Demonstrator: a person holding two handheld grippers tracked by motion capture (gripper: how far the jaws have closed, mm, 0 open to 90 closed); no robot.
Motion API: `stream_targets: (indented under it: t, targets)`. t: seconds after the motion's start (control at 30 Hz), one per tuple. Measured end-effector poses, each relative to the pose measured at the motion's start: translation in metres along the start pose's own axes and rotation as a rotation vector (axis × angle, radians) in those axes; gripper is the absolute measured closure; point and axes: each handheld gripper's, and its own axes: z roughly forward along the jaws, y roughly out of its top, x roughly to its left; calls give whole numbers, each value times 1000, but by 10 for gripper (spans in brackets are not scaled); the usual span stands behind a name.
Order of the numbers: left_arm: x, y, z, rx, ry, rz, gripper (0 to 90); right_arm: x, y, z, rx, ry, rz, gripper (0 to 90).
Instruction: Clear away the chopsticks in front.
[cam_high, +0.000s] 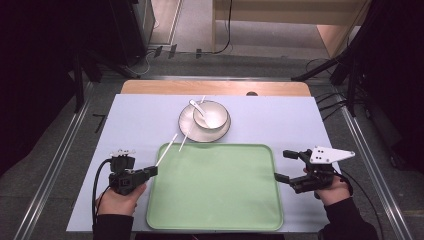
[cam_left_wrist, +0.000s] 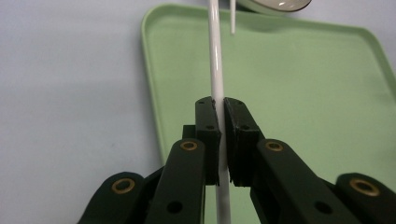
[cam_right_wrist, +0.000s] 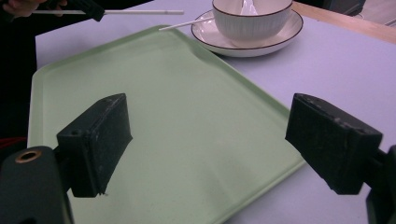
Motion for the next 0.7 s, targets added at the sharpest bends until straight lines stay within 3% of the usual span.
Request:
stream_targets:
  t: [0.1,0.23,0.3,0.47,0.53,0.7]
  targets:
    - [4,-6,2,17,21,-19,859,0,0,0,2,1,0,145]
    - [4,-12,5,40,14,-35,859,0,0,0,3,1,-1,145]
    - [0,-15,12,72,24,-16,857,0,0,1,2,1,0,145]
    - [-6,-16,23,97,17,2,852,1,0,1,5,4,-4,145]
    - [-13,-19,34,135,26,36,851,0,0,1,4,3,-3,145]
    - [-16,-21,47,164,28,49,846,0,0,1,6,5,-6,145]
